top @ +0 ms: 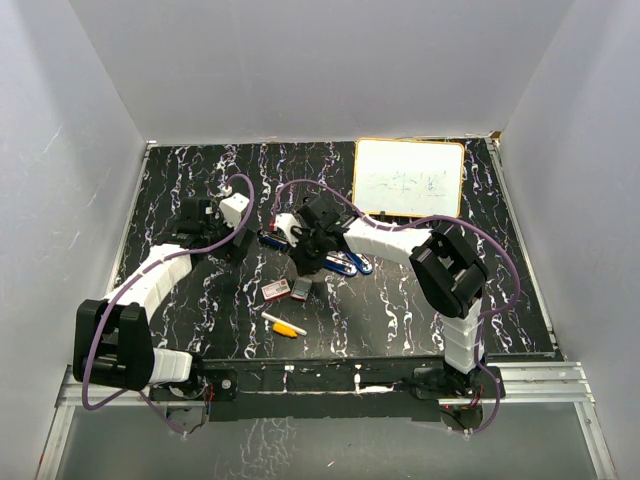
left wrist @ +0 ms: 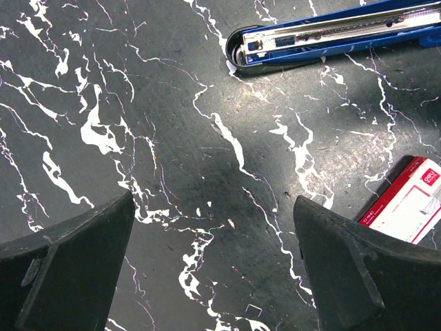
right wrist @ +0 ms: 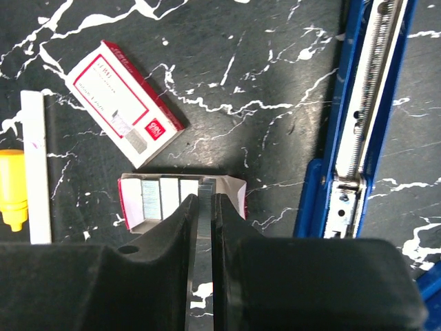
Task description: Load the staples into the stapler
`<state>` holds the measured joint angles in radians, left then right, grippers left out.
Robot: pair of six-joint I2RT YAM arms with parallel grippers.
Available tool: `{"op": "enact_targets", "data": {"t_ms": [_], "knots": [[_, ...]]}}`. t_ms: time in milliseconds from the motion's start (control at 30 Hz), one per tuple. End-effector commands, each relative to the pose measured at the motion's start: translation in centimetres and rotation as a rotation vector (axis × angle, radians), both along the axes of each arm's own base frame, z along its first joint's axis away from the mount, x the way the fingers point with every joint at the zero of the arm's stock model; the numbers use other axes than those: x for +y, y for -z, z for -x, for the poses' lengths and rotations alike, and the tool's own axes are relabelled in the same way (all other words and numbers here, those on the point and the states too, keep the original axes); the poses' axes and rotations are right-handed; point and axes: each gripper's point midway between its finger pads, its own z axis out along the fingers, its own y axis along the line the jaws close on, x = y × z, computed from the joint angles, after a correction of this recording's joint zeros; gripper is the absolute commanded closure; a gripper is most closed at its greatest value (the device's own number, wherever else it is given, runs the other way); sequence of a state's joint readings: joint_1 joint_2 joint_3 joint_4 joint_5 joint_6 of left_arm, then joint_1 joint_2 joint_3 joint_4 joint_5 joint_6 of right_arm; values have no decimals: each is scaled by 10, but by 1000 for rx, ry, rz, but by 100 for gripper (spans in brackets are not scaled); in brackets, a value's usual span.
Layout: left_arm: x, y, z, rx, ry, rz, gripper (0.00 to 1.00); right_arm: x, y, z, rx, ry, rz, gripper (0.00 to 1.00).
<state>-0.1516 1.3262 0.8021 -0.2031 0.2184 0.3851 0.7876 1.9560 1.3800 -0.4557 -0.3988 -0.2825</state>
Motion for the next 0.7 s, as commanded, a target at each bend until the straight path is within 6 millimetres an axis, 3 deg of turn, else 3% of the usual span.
{"op": "enact_targets", "data": {"t_ms": [0,333,667], "knots": [[-2,-14,1,-32,11,18,3,12,-36,4,-20,-57,-86,87],[-3,-18,-4,-53,-18,36,3,3,-37,30,9,-147,-120,87],[-7,-20,-9,-56,-11,55,3,-31,-19,45,-2,-149,-56,86]]}}
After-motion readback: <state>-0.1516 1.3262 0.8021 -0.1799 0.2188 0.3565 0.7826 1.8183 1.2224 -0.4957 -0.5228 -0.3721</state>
